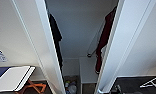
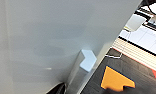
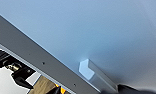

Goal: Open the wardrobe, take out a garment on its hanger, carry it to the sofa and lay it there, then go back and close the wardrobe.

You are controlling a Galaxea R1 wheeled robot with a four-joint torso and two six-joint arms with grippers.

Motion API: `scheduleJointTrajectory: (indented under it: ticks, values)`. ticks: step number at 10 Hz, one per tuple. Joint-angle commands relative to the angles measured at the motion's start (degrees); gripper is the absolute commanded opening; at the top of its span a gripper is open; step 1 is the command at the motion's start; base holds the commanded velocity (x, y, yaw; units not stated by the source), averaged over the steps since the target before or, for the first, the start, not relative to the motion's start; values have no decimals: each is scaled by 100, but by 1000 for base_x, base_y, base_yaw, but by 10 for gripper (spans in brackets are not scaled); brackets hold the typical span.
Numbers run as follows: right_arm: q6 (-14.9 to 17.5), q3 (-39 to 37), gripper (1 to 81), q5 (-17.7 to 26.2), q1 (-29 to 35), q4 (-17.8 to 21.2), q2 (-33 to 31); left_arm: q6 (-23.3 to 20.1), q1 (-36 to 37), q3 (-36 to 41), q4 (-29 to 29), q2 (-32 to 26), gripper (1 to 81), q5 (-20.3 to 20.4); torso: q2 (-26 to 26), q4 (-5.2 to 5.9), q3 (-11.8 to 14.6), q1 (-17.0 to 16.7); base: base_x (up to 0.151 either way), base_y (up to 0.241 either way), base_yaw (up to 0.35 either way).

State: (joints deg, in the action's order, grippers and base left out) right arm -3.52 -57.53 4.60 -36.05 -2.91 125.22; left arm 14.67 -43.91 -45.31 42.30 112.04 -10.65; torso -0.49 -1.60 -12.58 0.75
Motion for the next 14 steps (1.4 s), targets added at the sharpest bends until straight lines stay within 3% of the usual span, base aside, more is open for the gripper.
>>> scheduleJointTrajectory:
  ticks: [1,14]
  values:
    - [-70,691,811,314,453,1,-100,-34,98,980,-29,47,811,661,0,0,0,0,0,0,0]
    - [-70,814,811,314,224,-122,-425,-306,-711,848,-11,-568,811,740,0,0,7,0,0,0,0]
